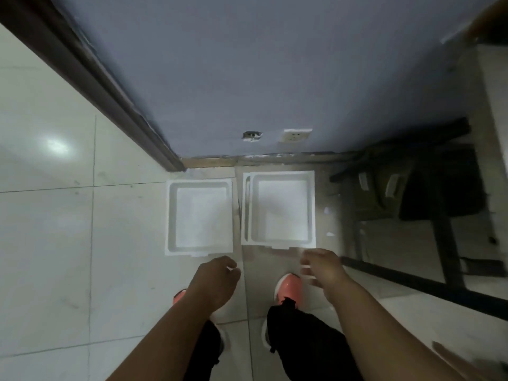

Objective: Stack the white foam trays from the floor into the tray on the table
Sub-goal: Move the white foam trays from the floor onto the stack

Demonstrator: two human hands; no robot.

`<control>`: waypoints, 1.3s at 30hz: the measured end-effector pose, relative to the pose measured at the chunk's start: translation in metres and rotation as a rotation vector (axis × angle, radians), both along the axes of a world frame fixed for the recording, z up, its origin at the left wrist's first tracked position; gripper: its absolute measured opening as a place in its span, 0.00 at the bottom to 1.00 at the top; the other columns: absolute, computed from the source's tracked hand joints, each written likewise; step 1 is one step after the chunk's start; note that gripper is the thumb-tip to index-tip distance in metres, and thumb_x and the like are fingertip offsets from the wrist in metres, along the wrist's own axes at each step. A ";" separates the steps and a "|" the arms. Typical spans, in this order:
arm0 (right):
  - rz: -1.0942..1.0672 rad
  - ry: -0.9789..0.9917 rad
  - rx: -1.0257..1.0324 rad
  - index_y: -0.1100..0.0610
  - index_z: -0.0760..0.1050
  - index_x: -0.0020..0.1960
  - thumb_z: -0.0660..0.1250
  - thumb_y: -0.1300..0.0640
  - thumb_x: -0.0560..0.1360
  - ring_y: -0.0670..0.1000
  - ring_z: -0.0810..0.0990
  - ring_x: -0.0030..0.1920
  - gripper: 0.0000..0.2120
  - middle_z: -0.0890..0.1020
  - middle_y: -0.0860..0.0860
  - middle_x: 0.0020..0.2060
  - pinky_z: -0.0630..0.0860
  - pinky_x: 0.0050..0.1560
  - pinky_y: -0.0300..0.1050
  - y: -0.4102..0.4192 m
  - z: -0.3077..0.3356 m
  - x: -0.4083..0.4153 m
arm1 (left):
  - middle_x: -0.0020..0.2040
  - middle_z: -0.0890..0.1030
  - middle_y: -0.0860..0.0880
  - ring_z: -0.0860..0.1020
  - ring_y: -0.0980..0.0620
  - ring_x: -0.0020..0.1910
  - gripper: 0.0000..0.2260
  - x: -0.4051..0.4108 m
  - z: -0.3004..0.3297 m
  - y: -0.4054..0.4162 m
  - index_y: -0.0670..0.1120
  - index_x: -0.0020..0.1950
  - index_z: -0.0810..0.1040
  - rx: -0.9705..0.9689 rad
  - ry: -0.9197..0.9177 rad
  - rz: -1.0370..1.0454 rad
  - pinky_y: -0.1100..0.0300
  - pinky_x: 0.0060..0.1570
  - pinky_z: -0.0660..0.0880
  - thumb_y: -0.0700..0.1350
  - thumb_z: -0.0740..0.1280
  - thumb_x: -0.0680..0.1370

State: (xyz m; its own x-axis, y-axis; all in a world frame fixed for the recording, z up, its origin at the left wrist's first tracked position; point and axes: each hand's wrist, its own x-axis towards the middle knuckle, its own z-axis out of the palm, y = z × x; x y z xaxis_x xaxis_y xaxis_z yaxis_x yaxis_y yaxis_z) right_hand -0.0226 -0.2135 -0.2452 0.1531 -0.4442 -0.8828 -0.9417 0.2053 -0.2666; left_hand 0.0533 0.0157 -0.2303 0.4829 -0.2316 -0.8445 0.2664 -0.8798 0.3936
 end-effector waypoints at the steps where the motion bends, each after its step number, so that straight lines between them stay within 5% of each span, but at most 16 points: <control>1: -0.010 -0.005 -0.035 0.59 0.80 0.45 0.66 0.62 0.75 0.56 0.80 0.40 0.04 0.82 0.57 0.40 0.72 0.39 0.46 -0.010 -0.022 0.001 | 0.59 0.83 0.49 0.79 0.54 0.47 0.13 0.003 -0.026 -0.006 0.49 0.63 0.80 -0.001 -0.016 -0.023 0.63 0.46 0.73 0.50 0.62 0.81; 6: 0.109 -0.065 -0.278 0.55 0.81 0.44 0.68 0.59 0.74 0.59 0.83 0.48 0.03 0.84 0.56 0.45 0.77 0.49 0.53 -0.067 -0.135 0.002 | 0.48 0.84 0.46 0.80 0.48 0.46 0.11 0.022 -0.142 -0.057 0.43 0.49 0.83 -0.058 -0.052 -0.012 0.55 0.49 0.77 0.44 0.61 0.81; 11: 0.213 -0.060 -0.415 0.70 0.78 0.56 0.69 0.64 0.76 0.63 0.80 0.50 0.12 0.81 0.64 0.49 0.71 0.46 0.46 -0.103 -0.216 0.001 | 0.68 0.77 0.42 0.76 0.42 0.66 0.19 0.041 -0.248 -0.098 0.40 0.69 0.75 -0.030 -0.070 -0.026 0.53 0.64 0.72 0.46 0.61 0.81; 17: 0.367 -0.124 -0.458 0.52 0.77 0.52 0.73 0.52 0.74 0.51 0.81 0.44 0.09 0.82 0.50 0.44 0.73 0.43 0.43 -0.122 -0.266 0.000 | 0.69 0.76 0.40 0.77 0.40 0.65 0.22 0.057 -0.307 -0.123 0.38 0.72 0.71 0.000 -0.088 0.158 0.53 0.58 0.75 0.46 0.64 0.80; 22: 0.595 -0.025 -0.521 0.56 0.74 0.49 0.75 0.51 0.73 0.48 0.78 0.39 0.13 0.79 0.49 0.38 0.70 0.37 0.41 -0.123 -0.253 0.013 | 0.59 0.79 0.42 0.79 0.41 0.57 0.20 0.060 -0.318 -0.123 0.37 0.66 0.76 -0.053 0.068 0.393 0.53 0.56 0.77 0.47 0.69 0.78; 25: 0.632 -0.011 -0.546 0.56 0.73 0.50 0.74 0.55 0.73 0.50 0.79 0.41 0.11 0.78 0.49 0.39 0.68 0.34 0.40 -0.121 -0.221 0.022 | 0.55 0.80 0.39 0.80 0.39 0.54 0.17 0.063 -0.305 -0.111 0.37 0.59 0.79 -0.202 0.290 0.727 0.47 0.58 0.77 0.47 0.72 0.76; 28: 0.611 -0.011 -0.610 0.55 0.73 0.51 0.72 0.56 0.73 0.52 0.78 0.41 0.10 0.78 0.51 0.42 0.67 0.32 0.39 -0.117 -0.166 0.029 | 0.52 0.79 0.39 0.77 0.43 0.48 0.08 0.062 -0.270 -0.103 0.41 0.48 0.80 -0.262 0.335 0.811 0.52 0.48 0.74 0.45 0.72 0.77; 35: 0.612 -0.080 -0.582 0.55 0.72 0.54 0.69 0.58 0.75 0.49 0.78 0.38 0.09 0.78 0.50 0.38 0.72 0.35 0.43 -0.057 -0.012 0.032 | 0.66 0.80 0.41 0.78 0.41 0.65 0.15 0.066 -0.130 -0.057 0.41 0.66 0.79 -0.016 -0.070 0.522 0.51 0.66 0.74 0.41 0.63 0.81; 39: 0.663 -0.118 -0.534 0.54 0.70 0.54 0.68 0.56 0.78 0.47 0.78 0.37 0.09 0.78 0.48 0.39 0.75 0.33 0.43 -0.009 0.109 0.043 | 0.68 0.78 0.42 0.78 0.42 0.64 0.18 0.078 0.001 -0.012 0.44 0.71 0.75 0.021 -0.178 0.559 0.58 0.58 0.73 0.39 0.60 0.81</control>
